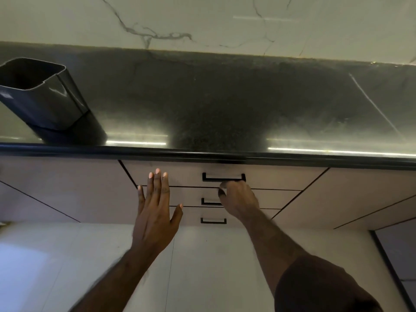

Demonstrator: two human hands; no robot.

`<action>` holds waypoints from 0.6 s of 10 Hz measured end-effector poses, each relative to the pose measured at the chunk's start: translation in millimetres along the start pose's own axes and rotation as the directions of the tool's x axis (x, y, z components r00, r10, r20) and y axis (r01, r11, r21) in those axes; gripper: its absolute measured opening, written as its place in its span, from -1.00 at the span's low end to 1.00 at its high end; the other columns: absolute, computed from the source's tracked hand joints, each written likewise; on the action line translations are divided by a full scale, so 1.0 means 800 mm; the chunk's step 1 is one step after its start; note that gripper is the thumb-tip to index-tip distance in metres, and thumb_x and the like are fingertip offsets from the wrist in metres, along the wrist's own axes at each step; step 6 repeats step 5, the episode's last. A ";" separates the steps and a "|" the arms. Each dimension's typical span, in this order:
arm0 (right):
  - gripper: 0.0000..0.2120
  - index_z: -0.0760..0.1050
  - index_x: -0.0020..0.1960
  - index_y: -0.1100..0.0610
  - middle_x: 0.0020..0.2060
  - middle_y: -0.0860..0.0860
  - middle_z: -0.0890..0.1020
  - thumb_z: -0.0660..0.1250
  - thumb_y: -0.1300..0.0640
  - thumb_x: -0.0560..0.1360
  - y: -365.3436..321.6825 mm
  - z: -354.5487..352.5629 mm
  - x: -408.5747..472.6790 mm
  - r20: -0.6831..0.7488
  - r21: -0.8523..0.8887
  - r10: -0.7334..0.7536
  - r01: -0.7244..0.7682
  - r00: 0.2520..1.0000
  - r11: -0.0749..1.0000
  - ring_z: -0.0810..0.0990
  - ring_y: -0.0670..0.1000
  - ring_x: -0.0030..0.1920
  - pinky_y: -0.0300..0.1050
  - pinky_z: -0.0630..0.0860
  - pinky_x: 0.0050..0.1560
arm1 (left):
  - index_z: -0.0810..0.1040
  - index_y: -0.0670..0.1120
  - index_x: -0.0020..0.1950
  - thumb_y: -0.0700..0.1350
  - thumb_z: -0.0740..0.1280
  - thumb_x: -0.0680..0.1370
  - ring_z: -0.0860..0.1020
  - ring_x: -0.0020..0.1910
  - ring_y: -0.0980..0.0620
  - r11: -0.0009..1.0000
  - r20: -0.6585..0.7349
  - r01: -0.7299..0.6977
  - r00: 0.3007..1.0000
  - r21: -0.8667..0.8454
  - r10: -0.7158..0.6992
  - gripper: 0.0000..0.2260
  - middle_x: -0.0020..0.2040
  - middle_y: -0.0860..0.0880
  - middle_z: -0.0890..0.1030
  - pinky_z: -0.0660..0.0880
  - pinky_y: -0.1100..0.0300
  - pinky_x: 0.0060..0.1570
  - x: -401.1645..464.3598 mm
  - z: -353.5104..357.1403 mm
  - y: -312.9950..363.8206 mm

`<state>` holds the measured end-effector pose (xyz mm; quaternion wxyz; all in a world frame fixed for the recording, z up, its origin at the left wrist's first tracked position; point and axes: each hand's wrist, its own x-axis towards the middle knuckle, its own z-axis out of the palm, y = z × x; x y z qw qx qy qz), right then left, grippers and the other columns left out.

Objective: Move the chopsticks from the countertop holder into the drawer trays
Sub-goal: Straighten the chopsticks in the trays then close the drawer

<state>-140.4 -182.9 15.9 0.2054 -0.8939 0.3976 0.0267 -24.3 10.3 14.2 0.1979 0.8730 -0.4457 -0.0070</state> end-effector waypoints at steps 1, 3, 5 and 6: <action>-0.72 0.57 0.19 0.06 -0.02 0.06 0.68 0.24 -0.02 0.57 -0.002 -0.024 -0.021 -0.022 -0.009 -0.054 0.054 0.998 0.999 0.52 -0.01 -0.18 -0.15 0.46 -0.15 | -0.03 -0.17 0.56 0.11 0.08 0.56 -0.11 0.57 -0.16 0.997 -0.029 -0.075 0.997 0.007 0.076 -0.33 0.59 -0.19 -0.06 -0.05 -0.19 0.49 -0.003 -0.021 0.010; -0.70 0.59 0.09 0.00 -0.16 -0.03 0.65 0.24 -0.15 0.53 -0.028 -0.125 -0.056 -0.171 -0.010 -0.090 0.089 0.981 0.996 0.55 -0.02 -0.21 -0.19 0.44 -0.27 | -0.06 -0.14 0.56 0.15 0.05 0.56 -0.16 0.57 -0.11 0.991 -0.085 -0.123 0.988 0.057 0.128 -0.33 0.59 -0.15 -0.10 -0.12 -0.14 0.50 0.013 -0.091 0.041; -0.66 0.59 0.10 -0.04 -0.08 0.00 0.70 0.25 -0.20 0.47 -0.068 -0.258 -0.091 -0.384 -0.053 -0.162 0.153 0.909 0.987 0.64 0.14 -0.04 -0.01 0.59 -0.03 | -0.11 -0.13 0.56 0.11 0.12 0.55 -0.21 0.57 -0.08 0.980 -0.227 -0.191 0.953 0.058 0.199 -0.30 0.59 -0.12 -0.15 -0.11 -0.16 0.52 0.043 -0.209 0.081; -0.66 0.59 0.10 -0.04 -0.08 0.00 0.70 0.25 -0.20 0.47 -0.068 -0.258 -0.091 -0.384 -0.053 -0.162 0.153 0.909 0.987 0.64 0.14 -0.04 -0.01 0.59 -0.03 | -0.11 -0.13 0.56 0.11 0.12 0.55 -0.21 0.57 -0.08 0.980 -0.227 -0.191 0.953 0.058 0.199 -0.30 0.59 -0.12 -0.15 -0.11 -0.16 0.52 0.043 -0.209 0.081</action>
